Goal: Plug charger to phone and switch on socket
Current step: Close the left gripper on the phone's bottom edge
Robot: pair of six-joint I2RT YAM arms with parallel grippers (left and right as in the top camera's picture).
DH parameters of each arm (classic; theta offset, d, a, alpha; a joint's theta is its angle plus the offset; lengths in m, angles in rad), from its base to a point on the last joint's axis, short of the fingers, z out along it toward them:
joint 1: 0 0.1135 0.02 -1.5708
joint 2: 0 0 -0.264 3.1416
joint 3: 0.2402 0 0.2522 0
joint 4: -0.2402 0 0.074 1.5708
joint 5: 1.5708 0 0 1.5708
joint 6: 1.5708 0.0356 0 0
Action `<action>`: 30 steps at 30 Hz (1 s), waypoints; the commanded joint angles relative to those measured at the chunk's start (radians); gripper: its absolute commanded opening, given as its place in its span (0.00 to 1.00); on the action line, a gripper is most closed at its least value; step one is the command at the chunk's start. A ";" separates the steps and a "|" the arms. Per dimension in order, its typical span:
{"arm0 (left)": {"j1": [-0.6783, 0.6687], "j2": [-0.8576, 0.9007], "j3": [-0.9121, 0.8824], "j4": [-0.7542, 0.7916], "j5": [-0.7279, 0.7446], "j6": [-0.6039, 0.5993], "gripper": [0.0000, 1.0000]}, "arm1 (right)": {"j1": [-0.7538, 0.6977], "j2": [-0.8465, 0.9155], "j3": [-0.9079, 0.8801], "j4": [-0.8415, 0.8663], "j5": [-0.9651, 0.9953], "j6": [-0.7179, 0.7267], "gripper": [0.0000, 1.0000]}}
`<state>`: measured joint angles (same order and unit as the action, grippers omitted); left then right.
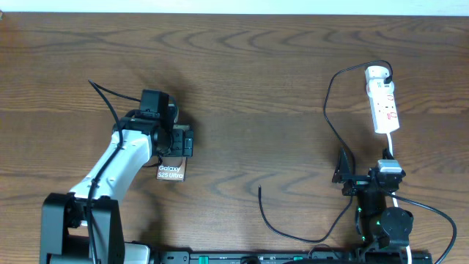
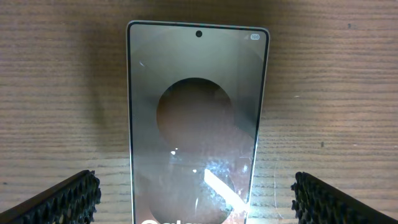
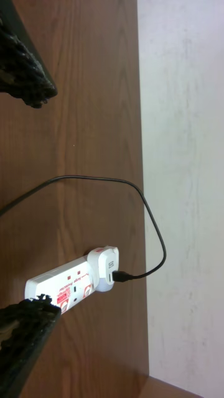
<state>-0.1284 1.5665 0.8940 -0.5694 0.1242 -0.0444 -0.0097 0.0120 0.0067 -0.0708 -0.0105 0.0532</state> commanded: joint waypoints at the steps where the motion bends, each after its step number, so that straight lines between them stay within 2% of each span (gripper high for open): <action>1: -0.002 0.020 -0.010 0.006 -0.018 0.018 0.98 | 0.011 -0.005 -0.001 -0.005 0.001 0.013 0.99; 30: -0.002 0.080 -0.036 0.063 -0.032 0.044 0.98 | 0.011 -0.005 -0.001 -0.005 0.001 0.013 0.99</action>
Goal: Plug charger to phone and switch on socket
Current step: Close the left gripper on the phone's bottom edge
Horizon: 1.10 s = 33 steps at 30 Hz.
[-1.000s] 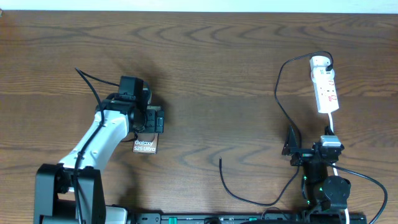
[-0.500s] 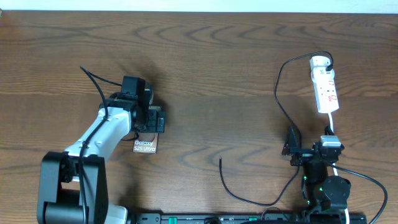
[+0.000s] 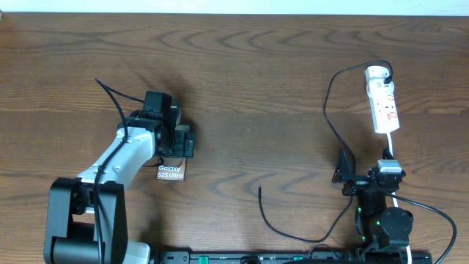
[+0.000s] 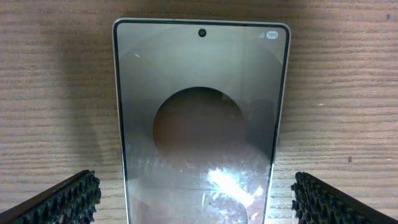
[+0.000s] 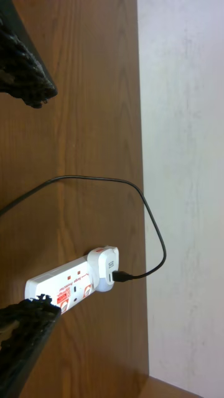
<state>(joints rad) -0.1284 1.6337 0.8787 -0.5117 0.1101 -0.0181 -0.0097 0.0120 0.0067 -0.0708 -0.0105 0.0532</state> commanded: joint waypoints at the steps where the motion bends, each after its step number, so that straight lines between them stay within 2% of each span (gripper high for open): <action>1: -0.002 0.013 -0.021 0.005 -0.018 0.018 0.98 | 0.011 -0.005 -0.001 -0.005 0.001 0.013 0.99; 33: -0.050 0.013 -0.050 0.049 -0.055 0.024 0.98 | 0.011 -0.005 -0.001 -0.005 0.001 0.013 0.99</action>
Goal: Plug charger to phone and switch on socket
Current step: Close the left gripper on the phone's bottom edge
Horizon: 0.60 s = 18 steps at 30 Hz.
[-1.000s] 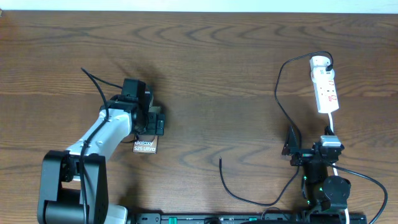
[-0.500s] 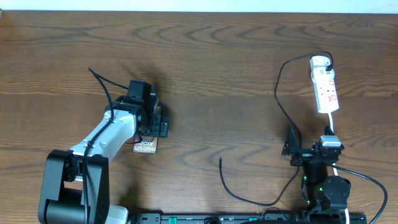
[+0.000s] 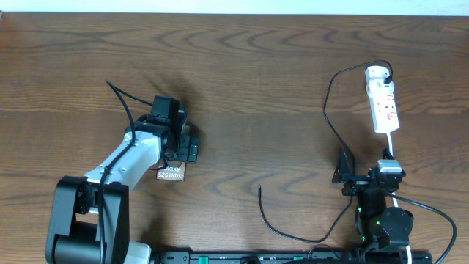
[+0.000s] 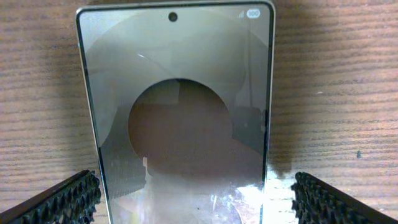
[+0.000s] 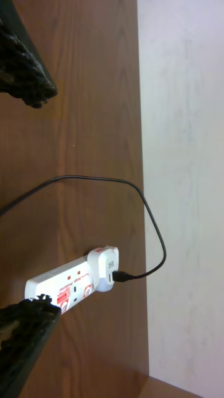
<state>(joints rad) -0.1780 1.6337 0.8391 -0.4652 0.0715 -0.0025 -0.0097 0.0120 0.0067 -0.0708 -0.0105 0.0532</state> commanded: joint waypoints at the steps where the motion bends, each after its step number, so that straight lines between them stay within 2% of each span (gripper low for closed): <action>1: 0.000 0.013 -0.011 0.003 -0.016 0.009 0.98 | 0.011 -0.005 -0.001 -0.005 0.001 0.013 0.99; 18: 0.000 0.013 -0.024 0.011 -0.017 0.009 0.98 | 0.011 -0.005 -0.001 -0.005 0.001 0.013 0.99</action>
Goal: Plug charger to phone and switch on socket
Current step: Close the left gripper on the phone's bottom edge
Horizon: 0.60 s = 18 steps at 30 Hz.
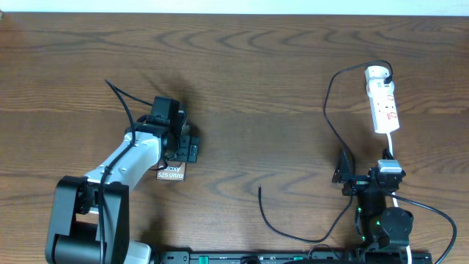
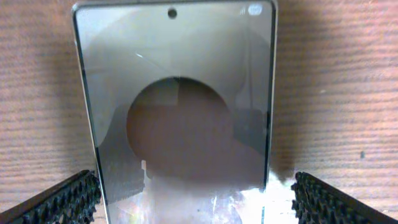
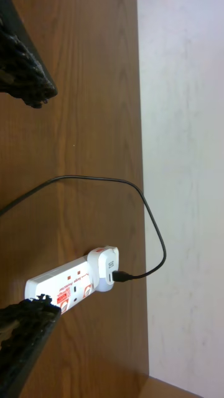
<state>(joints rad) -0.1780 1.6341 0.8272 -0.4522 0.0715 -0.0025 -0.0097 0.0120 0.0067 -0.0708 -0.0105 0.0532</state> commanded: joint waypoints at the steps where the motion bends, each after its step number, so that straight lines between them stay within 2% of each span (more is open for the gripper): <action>1: 0.000 0.013 -0.013 -0.001 -0.017 0.010 0.98 | 0.011 -0.005 -0.001 -0.005 0.001 0.013 0.99; 18: 0.000 0.013 -0.025 0.002 -0.032 0.009 0.98 | 0.011 -0.005 -0.001 -0.005 0.001 0.013 0.99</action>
<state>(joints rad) -0.1780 1.6344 0.8234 -0.4480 0.0597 -0.0021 -0.0097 0.0120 0.0067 -0.0708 -0.0105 0.0532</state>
